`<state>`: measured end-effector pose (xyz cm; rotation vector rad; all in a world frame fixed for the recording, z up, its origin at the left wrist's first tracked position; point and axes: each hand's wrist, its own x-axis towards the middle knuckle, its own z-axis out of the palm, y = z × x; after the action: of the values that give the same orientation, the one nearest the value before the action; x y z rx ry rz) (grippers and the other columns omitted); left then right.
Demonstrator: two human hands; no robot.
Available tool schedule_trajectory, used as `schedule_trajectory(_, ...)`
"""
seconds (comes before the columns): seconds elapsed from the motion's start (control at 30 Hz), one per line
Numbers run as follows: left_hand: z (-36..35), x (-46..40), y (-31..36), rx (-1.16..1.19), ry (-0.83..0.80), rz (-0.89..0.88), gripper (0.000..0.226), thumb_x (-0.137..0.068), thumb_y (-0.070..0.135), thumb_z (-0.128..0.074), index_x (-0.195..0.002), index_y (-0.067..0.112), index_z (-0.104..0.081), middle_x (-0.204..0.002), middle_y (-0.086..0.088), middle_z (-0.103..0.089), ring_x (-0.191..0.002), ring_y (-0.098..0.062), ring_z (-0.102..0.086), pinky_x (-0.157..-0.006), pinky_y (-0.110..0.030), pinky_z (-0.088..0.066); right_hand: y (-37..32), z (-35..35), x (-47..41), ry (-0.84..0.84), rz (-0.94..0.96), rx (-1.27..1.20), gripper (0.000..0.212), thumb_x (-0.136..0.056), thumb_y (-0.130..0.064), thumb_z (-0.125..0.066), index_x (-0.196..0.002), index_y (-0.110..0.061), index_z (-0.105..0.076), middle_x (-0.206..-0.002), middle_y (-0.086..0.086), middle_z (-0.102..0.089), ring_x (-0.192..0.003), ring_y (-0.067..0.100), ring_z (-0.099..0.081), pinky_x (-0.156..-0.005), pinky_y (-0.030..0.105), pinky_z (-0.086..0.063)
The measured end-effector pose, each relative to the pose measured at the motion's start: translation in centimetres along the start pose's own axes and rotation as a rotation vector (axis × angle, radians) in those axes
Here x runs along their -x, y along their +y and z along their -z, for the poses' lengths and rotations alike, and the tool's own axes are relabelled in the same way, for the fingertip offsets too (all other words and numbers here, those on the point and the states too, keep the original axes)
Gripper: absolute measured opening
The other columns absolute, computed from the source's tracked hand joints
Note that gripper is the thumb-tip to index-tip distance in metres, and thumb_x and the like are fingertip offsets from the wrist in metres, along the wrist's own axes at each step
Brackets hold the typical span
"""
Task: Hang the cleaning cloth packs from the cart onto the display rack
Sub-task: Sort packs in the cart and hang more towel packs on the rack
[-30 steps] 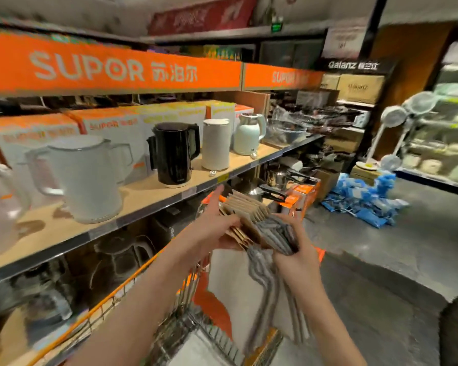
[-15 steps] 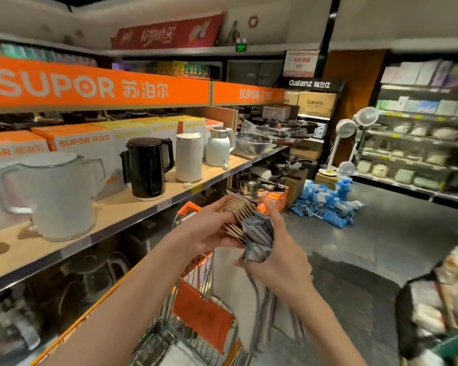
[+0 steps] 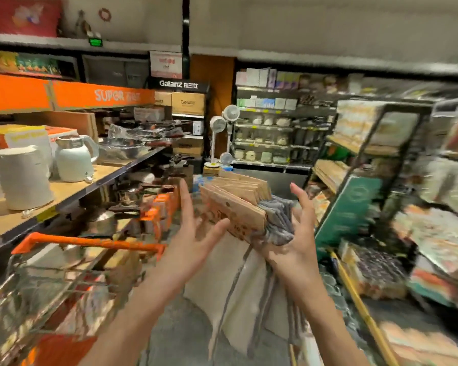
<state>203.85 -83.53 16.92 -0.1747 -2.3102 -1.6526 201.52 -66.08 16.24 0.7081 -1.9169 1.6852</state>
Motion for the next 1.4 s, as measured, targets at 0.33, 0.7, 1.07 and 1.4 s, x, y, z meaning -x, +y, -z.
schedule_trajectory(0.33,-24.2,0.6,5.2,-0.049,-0.129,-0.343,0.09,-0.085,0.036,-0.064,-0.133,0.051,0.011,-0.13,-0.003,-0.017,-0.126,-0.014,-0.022,-0.103,-0.012,-0.01,-3.4,23.1,6.5,0.356,-0.118,0.163,0.091,-0.065,-0.003,-0.081,-0.134,-0.036,-0.032,-0.126,-0.011,-0.056,-0.11,0.01,-0.061,-0.093,0.026,-0.05)
schedule_trajectory(0.7,-38.4,4.5,11.2,0.439,-0.738,-0.338,0.121,-0.047,0.063,-0.081,-0.126,0.077,0.009,-0.139,0.043,-0.025,-0.13,-0.003,-0.045,-0.104,-0.016,-0.038,-8.1,39.7,15.8,0.604,-0.227,0.103,0.085,-0.053,-0.016,-0.082,-0.124,-0.045,-0.046,-0.118,0.007,-0.066,-0.107,0.029,-0.063,-0.091,0.049,-0.05)
schedule_trajectory(1.07,-50.6,8.5,14.3,0.654,-0.995,-0.239,0.1,-0.054,0.058,-0.079,-0.126,0.078,-0.013,-0.14,0.045,-0.026,-0.132,0.0,-0.037,-0.102,-0.033,-0.041,-8.9,46.4,21.2,0.856,-0.308,0.746,0.047,-0.082,-0.008,-0.068,-0.114,-0.037,-0.05,-0.11,-0.036,-0.053,-0.105,-0.016,-0.048,-0.079,-0.002,-0.036)
schedule_trajectory(1.4,-57.2,7.1,15.6,0.593,-1.231,-0.444,0.081,-0.067,0.067,-0.061,-0.125,0.08,-0.006,-0.122,0.064,-0.018,-0.122,0.031,-0.02,-0.109,-0.04,-0.025,-8.5,49.0,21.6,1.218,-0.323,0.715,0.015,-0.073,-0.023,-0.071,-0.082,-0.021,-0.06,-0.095,-0.006,-0.071,-0.093,0.011,-0.065,-0.079,0.025,-0.049)
